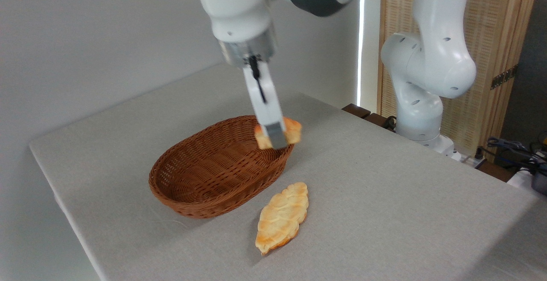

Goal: Put bread into the basket
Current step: 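Lift the orange roll and carry it over the wicker basket, then lower the held roll into the basket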

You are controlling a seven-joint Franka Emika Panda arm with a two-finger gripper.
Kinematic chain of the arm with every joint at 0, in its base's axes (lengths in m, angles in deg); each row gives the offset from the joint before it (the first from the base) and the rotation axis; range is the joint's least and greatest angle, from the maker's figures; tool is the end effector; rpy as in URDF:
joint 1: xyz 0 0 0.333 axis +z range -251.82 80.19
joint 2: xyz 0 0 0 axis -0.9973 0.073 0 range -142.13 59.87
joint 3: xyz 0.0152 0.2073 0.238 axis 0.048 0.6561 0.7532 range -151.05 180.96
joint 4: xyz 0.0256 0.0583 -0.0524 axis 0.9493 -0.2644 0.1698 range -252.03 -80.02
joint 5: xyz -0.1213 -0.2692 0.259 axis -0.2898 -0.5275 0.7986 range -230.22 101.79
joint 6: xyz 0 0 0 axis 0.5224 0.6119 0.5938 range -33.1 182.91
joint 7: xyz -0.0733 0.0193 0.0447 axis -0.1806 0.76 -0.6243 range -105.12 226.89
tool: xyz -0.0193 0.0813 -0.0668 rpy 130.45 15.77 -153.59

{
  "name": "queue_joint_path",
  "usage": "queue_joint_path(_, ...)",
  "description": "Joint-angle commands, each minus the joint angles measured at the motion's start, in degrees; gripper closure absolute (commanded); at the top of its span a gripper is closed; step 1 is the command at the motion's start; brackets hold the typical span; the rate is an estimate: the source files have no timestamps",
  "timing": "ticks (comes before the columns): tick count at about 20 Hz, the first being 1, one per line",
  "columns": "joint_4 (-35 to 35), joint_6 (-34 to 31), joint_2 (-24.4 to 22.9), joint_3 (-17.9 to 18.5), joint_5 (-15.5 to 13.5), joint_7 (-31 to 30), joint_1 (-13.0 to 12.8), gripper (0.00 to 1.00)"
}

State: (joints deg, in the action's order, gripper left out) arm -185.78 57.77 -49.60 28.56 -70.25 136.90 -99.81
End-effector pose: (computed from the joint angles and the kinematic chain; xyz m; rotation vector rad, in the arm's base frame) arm 0.4937 -0.0088 0.5400 2.2866 -1.7914 -0.1102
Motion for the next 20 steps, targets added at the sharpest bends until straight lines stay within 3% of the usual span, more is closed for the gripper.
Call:
queue_joint_path(1,1.56,5.13,2.05,-3.23,-1.35,-4.19,0.03,0.35)
queue_joint_path(3,1.56,7.06,3.62,-5.76,-1.26,-9.63,0.02,0.09)
queue_joint_path(6,1.56,10.06,5.65,-7.89,-1.26,-16.15,0.02,0.00)
queue_joint_path(11,1.56,12.87,7.85,-10.35,-1.35,-30.46,-0.06,0.00)
queue_joint_path(20,1.56,13.14,7.85,-10.62,-0.91,-32.60,0.03,0.00)
